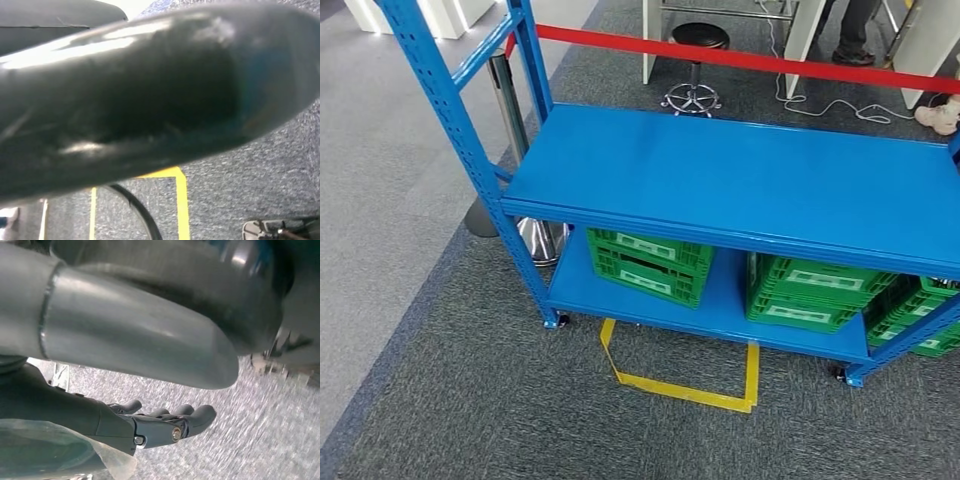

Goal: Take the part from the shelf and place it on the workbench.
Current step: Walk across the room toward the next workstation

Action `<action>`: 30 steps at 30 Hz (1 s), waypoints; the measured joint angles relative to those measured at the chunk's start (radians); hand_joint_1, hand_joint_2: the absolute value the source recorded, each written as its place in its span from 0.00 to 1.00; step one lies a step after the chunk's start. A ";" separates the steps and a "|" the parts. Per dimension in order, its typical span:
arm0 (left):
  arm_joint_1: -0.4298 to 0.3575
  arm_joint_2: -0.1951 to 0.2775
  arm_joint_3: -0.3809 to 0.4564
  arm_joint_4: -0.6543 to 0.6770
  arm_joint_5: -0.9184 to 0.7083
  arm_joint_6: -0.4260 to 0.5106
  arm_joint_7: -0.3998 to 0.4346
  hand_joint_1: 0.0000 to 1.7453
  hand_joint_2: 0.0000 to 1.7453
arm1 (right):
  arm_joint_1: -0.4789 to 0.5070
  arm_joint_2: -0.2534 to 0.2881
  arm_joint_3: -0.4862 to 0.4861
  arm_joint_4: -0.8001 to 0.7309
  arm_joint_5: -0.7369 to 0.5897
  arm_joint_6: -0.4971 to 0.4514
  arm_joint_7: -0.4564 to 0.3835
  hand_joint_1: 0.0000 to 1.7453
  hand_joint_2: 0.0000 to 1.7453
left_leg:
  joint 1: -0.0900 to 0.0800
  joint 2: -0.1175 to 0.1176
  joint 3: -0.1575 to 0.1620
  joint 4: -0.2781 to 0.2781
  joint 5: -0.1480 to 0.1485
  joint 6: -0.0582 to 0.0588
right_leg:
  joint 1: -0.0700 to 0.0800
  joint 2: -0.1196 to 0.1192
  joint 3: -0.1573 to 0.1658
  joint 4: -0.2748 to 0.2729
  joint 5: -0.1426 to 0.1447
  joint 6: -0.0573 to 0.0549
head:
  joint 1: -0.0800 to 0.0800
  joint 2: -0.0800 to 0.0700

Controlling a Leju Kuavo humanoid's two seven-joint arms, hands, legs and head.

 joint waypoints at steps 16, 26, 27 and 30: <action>-0.002 -0.007 0.000 0.000 -0.017 -0.005 0.014 0.00 0.00 | 0.009 0.006 -0.036 0.000 -0.013 0.003 0.006 0.00 0.00 | -0.002 -0.003 -0.033 0.007 0.021 0.001 | 0.004 0.011 0.021 -0.009 -0.026 -0.013 | -0.008 0.000; 0.000 -0.014 0.000 0.000 -0.020 -0.005 0.004 0.00 0.00 | 0.018 0.004 -0.041 0.000 -0.001 -0.004 0.002 0.00 0.00 | 0.007 0.009 0.004 -0.010 0.001 0.021 | 0.003 -0.004 -0.104 0.167 -0.044 0.011 | -0.002 0.000; 0.001 -0.015 0.000 0.000 -0.019 -0.005 0.004 0.00 0.00 | 0.019 0.004 -0.041 0.000 0.000 -0.004 0.002 0.00 0.00 | 0.006 0.009 0.011 -0.009 -0.005 0.017 | 0.004 -0.009 -0.076 0.101 -0.009 0.009 | -0.002 0.000; 0.000 -0.016 0.000 0.000 -0.019 -0.005 0.004 0.00 0.00 | 0.019 0.004 -0.041 0.000 0.004 -0.004 0.001 0.00 0.00 | -0.001 0.010 0.020 -0.006 -0.017 0.002 | 0.008 -0.016 -0.029 0.010 0.020 -0.007 | -0.004 0.000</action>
